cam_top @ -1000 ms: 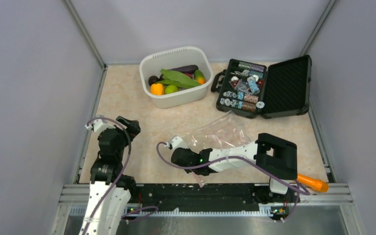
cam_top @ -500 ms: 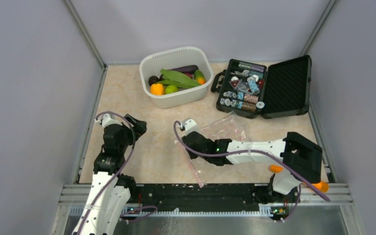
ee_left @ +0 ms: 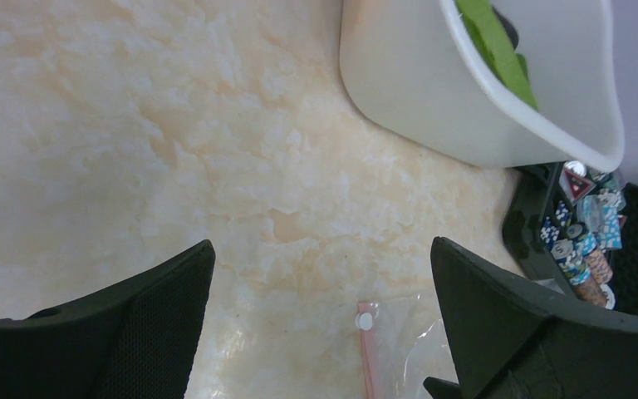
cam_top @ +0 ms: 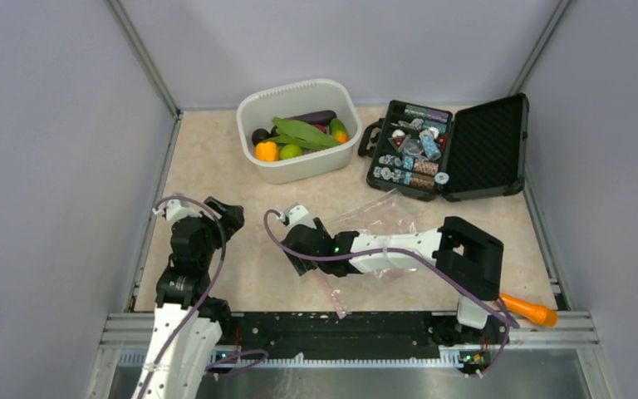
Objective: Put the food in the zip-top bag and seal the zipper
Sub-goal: Pick up the zipper food storage bag at the center of the board.
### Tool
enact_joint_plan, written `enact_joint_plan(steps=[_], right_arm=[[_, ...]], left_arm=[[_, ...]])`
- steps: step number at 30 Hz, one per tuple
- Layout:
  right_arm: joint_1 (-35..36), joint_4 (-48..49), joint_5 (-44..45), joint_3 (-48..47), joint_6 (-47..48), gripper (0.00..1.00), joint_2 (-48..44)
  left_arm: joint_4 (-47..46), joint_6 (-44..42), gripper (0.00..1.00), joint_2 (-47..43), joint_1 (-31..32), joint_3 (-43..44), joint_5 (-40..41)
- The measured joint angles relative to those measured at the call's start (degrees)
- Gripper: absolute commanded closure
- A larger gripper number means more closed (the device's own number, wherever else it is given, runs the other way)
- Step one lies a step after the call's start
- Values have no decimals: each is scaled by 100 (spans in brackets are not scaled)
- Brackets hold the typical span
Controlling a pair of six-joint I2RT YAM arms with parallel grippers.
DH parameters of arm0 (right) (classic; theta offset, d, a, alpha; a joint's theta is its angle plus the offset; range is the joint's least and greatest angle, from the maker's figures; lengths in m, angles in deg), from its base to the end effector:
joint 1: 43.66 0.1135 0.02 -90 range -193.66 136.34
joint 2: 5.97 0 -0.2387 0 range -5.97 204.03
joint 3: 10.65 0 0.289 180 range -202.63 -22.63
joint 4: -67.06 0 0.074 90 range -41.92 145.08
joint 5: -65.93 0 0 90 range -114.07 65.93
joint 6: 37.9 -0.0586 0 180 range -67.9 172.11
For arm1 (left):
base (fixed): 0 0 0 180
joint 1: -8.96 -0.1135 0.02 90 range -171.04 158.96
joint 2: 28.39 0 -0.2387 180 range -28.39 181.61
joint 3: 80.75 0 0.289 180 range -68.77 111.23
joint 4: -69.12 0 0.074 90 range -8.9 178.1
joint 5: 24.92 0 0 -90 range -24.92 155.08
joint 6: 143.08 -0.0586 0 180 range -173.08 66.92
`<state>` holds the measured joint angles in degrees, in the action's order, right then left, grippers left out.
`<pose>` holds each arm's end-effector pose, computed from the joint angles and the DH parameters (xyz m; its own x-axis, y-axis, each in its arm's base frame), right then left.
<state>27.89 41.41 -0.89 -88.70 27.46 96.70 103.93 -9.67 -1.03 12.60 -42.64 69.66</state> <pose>0.1538 0.3881 0.1277 -0.5516 -0.4423 -0.7072 -0.6188 0.7855 -0.0087 0.2127 -0.0088 0.2231 -0.2891 -0.6680 -0.6857 -0.2865 0.7438 -0.6039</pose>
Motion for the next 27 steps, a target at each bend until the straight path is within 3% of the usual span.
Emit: enact_joint_plan(steps=[10,20,23,25,27], right_arm=[[269,-538,409,-330,-57,37,564],[328,-835,857,-369,-297,73,684],[328,-846,918,-369,-337,93,684],[328,-844,951,-367,-374,100,684],[328,-796,979,-330,-400,100,669]], left_arm=[[105,118,1,-857,0,-146,691],[166,146,1,-844,0,-192,752],[164,149,1,-833,0,-192,752],[162,151,1,-802,0,-192,750],[162,151,1,-752,0,-192,743]])
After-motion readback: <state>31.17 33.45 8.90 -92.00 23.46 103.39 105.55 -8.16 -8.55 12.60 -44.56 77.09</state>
